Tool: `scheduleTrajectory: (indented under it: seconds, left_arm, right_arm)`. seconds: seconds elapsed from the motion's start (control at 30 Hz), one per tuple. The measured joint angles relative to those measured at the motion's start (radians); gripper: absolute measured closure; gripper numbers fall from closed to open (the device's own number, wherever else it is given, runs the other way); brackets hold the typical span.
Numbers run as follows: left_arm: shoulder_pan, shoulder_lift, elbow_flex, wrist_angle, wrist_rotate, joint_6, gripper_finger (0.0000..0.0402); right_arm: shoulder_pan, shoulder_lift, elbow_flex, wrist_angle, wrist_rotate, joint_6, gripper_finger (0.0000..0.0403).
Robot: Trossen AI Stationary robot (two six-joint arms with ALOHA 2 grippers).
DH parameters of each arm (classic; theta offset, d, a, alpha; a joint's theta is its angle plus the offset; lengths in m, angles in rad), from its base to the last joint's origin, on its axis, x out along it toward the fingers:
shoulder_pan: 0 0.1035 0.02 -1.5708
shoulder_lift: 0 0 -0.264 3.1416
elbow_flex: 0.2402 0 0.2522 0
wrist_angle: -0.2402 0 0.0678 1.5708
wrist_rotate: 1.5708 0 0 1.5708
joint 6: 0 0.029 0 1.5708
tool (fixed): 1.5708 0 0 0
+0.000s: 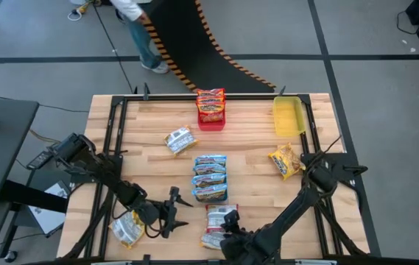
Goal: Sort Maruchan noodles
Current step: Put the red noodle pack into the red bin
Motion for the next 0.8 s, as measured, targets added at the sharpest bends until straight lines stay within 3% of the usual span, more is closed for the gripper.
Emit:
scheduleTrajectory:
  seconds: [0.13,0.33,0.8]
  left_arm:
    - [-0.034,0.0,0.0,-0.001,0.001,-0.051,0.0088]
    - [-0.096,-0.026,0.0,-0.002,-0.001,-0.061,0.0088]
    - [-0.191,-0.098,0.0,-0.001,-0.069,-0.063,0.0088]
  right_arm:
    - [0.0,0.037,0.029,-0.014,-0.018,0.043,0.0202]
    - [0.001,0.046,0.027,-0.034,0.036,0.178,0.0207]
    - [-0.021,0.033,0.025,-0.046,0.032,0.285,0.0295]
